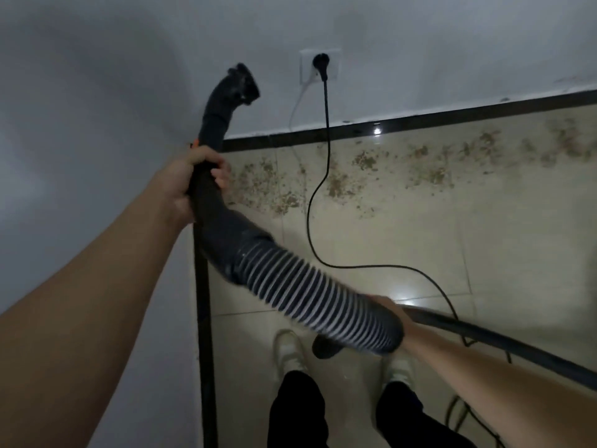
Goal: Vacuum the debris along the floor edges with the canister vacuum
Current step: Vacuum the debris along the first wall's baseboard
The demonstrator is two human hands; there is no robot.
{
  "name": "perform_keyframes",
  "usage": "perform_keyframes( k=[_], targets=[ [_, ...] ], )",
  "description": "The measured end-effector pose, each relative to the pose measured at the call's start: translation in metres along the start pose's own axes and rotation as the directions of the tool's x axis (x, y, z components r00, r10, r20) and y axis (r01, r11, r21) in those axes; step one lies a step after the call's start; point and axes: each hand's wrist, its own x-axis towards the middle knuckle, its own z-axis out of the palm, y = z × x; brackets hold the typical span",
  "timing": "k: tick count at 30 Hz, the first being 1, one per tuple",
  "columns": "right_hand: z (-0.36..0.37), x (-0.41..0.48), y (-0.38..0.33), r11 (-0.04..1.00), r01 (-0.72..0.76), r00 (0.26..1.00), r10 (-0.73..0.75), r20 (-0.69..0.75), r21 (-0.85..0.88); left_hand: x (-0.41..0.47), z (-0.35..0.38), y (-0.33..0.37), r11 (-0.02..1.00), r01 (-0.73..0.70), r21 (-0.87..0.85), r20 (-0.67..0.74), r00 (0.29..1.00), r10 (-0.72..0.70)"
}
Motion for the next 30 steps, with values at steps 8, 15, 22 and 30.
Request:
perform_keyframes(
  k=[8, 15, 22, 30],
  targets=[
    [-0.032, 0.041, -0.052, 0.776, 0.475, 0.773, -0.593, -0.225, -0.414, -0.039, -0.036, -0.009, 0.519, 0.085, 0.85, -0.222, 0.953, 0.207],
    [-0.059, 0.026, -0.018, 0.581, 0.471, 0.878, -0.381, 0.29, -0.664, -0.059, -0.087, -0.048, 0.112, 0.115, 0.987, -0.156, 0.511, 0.845],
    [-0.08, -0.006, 0.052, 0.513, 0.216, 0.976, -0.112, 0.185, -0.83, -0.022, -0.087, -0.138, 0.316, -0.029, 0.948, -0.272, 0.44, 0.856],
    [-0.1, -0.003, 0.145, 0.436, -0.17, 0.967, 0.247, -0.064, -0.884, 0.049, -0.094, -0.239, 0.82, -0.104, 0.562, -0.661, 0.54, 0.521]
  ],
)
